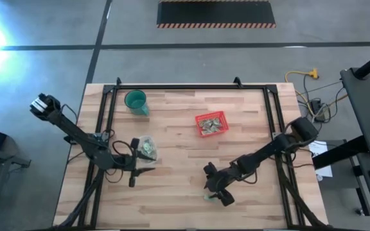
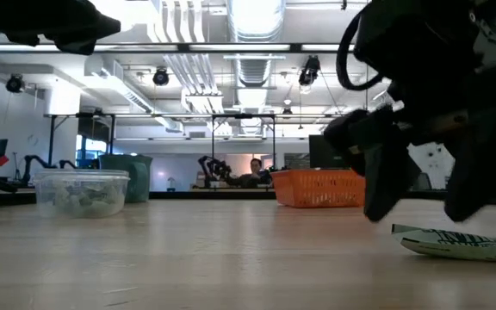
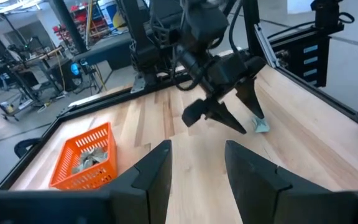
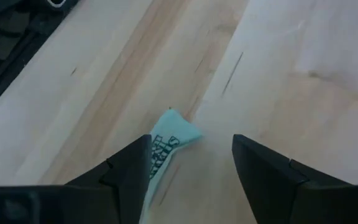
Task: Pick and place items into bin
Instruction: Put the light green stevia packet into the orange bin
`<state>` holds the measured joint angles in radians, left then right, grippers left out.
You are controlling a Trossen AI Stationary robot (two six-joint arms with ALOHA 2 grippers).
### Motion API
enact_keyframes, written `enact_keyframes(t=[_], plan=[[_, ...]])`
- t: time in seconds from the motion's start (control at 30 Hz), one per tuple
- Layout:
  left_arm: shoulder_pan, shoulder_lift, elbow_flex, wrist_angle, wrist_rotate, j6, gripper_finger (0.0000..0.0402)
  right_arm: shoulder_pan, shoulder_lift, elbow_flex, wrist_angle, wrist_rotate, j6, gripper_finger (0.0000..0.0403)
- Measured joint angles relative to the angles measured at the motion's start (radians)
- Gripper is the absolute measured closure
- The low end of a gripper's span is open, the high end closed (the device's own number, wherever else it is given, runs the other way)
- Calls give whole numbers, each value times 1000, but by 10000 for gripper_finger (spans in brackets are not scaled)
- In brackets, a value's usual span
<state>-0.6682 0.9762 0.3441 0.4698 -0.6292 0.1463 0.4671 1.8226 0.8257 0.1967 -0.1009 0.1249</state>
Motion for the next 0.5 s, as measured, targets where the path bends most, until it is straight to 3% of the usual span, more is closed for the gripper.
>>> enact_keyframes(t=[0.5], plan=[[0,14,16,-9,0,1,269,2,41,9,22,-57,-10,190]])
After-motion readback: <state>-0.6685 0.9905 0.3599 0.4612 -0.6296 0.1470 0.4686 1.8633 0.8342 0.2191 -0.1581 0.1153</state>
